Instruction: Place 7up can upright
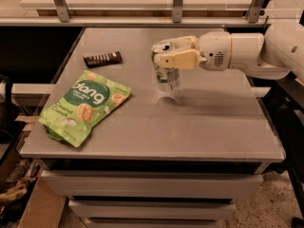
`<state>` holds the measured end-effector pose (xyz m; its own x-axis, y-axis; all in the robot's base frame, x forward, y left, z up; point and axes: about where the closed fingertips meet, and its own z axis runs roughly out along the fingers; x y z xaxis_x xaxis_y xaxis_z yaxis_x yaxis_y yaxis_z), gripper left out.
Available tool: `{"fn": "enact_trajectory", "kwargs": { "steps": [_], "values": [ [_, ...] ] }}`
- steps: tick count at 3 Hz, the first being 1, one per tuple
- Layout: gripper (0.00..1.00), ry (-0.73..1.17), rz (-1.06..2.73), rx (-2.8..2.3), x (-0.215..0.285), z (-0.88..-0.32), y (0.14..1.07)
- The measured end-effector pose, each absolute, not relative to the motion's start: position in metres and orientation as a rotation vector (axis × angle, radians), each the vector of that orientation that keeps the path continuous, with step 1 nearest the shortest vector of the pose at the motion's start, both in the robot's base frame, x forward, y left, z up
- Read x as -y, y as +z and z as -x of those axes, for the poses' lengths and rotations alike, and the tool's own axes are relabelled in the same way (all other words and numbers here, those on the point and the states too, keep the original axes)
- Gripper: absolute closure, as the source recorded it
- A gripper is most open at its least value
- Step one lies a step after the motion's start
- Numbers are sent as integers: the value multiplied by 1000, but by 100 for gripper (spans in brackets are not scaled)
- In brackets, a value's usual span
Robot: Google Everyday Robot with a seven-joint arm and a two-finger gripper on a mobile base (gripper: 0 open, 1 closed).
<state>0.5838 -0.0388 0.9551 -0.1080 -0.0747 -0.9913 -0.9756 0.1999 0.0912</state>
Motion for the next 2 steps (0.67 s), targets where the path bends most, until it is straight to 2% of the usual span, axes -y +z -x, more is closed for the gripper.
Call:
{"fn": "enact_trajectory", "kwargs": {
  "steps": [2],
  "values": [
    [100, 1111, 1040, -1393, 39, -586, 947]
  ]
}}
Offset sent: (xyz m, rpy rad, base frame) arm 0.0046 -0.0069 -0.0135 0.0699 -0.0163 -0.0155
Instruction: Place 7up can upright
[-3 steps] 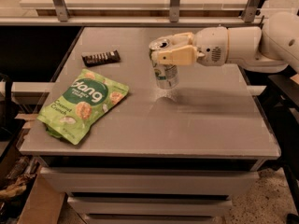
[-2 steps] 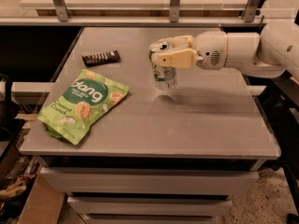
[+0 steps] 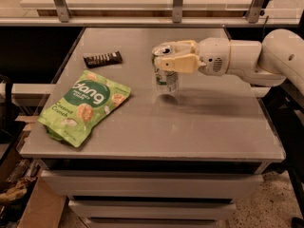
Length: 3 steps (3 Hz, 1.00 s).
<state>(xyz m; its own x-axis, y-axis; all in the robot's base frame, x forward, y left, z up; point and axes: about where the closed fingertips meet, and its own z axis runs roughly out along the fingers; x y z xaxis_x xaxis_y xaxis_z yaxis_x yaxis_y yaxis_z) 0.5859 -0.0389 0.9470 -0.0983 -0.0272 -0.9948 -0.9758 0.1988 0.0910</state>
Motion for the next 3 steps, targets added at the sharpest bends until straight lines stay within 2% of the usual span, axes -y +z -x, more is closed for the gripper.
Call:
{"fn": "enact_trajectory", "kwargs": {
  "steps": [1, 2, 3],
  "values": [
    [100, 1112, 1038, -1380, 39, -587, 945],
    [82, 1114, 1044, -1371, 38, -587, 942],
    [58, 1113, 1048, -1360, 38, -587, 940]
  ]
}}
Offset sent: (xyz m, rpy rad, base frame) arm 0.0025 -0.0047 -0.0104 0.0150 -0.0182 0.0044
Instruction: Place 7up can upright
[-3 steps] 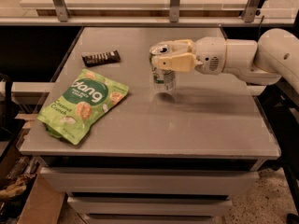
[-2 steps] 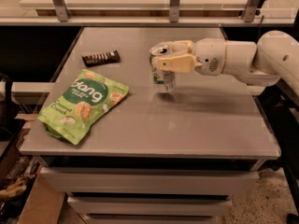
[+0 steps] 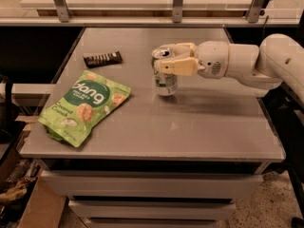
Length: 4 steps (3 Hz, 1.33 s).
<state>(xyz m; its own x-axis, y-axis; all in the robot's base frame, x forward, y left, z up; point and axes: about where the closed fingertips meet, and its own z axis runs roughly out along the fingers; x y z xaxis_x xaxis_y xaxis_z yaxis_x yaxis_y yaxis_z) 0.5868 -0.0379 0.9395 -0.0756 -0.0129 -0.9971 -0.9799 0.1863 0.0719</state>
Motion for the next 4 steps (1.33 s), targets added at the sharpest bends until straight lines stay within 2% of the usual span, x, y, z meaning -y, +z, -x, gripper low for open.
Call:
{"fn": "enact_trajectory", "kwargs": {
  "steps": [2, 3, 4],
  "values": [
    [12, 1109, 1056, -1347, 36, -586, 937],
    [0, 1108, 1059, -1342, 37, -585, 936],
    [0, 1107, 1063, -1340, 37, -585, 937]
  ]
}}
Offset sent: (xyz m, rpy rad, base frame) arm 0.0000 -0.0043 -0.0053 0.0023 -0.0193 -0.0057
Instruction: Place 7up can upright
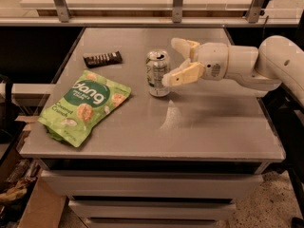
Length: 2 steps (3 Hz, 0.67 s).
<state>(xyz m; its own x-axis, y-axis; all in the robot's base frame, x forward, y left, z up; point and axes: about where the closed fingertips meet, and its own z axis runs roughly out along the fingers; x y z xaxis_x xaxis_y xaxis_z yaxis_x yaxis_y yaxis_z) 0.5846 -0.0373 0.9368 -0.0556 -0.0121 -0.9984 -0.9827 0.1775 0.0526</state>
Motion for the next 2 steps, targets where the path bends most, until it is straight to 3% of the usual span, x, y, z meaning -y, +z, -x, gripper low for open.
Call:
{"fn": "enact_trajectory", "kwargs": {
  "steps": [2],
  "values": [
    [0, 1074, 1100, -1352, 49, -586, 945]
  ]
}}
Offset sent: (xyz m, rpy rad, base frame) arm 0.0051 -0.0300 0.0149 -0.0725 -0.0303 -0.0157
